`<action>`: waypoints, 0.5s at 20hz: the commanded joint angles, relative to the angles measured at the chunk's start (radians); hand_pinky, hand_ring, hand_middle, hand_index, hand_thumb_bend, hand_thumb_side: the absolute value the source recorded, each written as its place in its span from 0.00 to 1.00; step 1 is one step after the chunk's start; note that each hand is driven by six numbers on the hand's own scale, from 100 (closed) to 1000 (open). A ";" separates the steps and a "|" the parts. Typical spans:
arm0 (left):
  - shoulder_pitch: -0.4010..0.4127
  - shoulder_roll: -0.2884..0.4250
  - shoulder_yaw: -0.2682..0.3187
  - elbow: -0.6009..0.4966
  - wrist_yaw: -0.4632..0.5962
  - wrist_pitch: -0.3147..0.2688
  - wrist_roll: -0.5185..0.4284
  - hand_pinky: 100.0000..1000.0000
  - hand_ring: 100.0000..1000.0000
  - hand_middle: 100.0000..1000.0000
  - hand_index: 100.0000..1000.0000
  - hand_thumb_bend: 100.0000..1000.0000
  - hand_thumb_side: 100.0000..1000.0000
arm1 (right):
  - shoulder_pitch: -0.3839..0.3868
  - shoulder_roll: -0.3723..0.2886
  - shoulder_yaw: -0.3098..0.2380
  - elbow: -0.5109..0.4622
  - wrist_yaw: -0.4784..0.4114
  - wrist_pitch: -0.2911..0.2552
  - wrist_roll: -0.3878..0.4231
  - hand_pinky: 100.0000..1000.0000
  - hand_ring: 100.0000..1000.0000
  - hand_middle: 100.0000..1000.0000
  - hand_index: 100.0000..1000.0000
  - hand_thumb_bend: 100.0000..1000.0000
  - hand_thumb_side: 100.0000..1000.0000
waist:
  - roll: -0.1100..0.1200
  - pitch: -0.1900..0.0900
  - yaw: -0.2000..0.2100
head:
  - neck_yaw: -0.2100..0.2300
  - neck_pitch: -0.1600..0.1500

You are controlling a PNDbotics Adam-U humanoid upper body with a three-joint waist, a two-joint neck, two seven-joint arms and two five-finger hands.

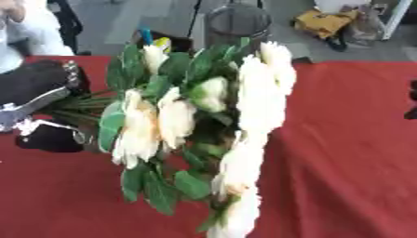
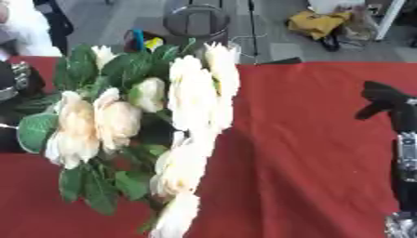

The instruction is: Arrange flowers into the vase.

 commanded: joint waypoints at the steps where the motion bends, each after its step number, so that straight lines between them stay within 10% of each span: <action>1: -0.037 0.028 0.053 -0.034 0.071 0.044 0.035 0.00 0.00 0.00 0.00 0.03 0.36 | -0.006 -0.039 -0.009 -0.014 -0.022 -0.013 0.002 0.78 0.79 0.38 0.67 0.00 1.00 | 0.005 -0.029 -0.006 | 0.003 0.011; 10: -0.129 -0.018 0.092 0.003 0.234 0.136 0.143 0.00 0.00 0.00 0.00 0.00 0.40 | -0.006 -0.056 -0.006 -0.014 -0.049 -0.025 0.017 0.78 0.79 0.38 0.67 0.00 1.00 | 0.020 -0.040 -0.029 | 0.009 0.024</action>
